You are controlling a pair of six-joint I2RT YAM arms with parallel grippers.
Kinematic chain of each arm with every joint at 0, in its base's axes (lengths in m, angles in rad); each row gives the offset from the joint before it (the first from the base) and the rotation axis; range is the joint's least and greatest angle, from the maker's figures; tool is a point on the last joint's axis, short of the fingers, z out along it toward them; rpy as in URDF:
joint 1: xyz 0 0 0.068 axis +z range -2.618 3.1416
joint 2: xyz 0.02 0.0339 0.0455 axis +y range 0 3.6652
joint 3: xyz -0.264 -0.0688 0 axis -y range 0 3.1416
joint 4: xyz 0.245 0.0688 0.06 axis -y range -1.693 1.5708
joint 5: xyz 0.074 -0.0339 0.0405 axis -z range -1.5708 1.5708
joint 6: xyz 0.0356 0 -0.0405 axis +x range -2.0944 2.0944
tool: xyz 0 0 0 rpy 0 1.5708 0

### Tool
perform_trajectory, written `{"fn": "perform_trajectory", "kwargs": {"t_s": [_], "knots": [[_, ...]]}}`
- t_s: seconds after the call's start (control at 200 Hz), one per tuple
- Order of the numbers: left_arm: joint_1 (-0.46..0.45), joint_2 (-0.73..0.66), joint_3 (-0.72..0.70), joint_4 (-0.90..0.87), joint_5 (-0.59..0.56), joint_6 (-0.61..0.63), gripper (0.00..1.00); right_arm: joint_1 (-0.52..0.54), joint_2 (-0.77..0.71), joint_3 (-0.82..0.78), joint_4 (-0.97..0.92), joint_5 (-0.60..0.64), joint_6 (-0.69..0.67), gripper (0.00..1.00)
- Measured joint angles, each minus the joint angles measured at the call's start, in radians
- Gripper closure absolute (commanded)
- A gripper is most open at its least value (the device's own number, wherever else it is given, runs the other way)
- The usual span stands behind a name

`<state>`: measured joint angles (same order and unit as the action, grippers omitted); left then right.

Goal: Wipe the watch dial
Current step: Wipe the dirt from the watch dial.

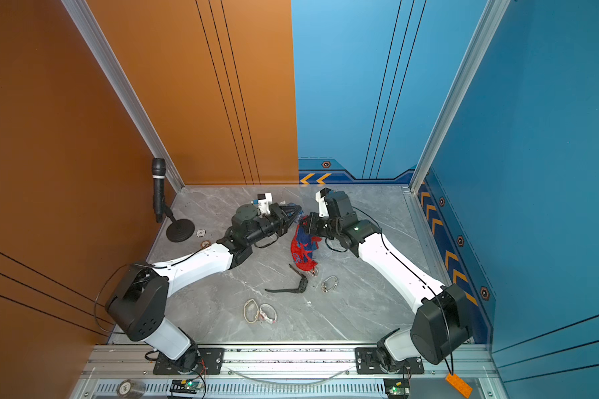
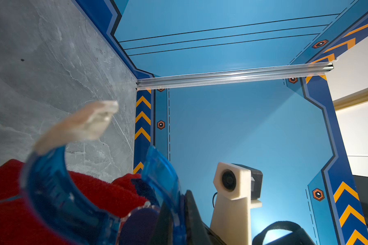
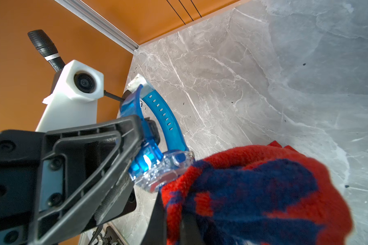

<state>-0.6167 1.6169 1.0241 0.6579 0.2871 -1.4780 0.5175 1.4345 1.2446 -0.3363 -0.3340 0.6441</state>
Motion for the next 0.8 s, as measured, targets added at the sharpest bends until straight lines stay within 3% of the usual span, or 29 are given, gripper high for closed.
{"fn": "perform_trajectory", "kwargs": {"t_s": [0.801], "knots": [[-0.008, 0.001, 0.0, 0.019, 0.0, 0.0, 1.0, 0.01, -0.019, -0.013, 0.001, 0.032, 0.001, 1.0]]}}
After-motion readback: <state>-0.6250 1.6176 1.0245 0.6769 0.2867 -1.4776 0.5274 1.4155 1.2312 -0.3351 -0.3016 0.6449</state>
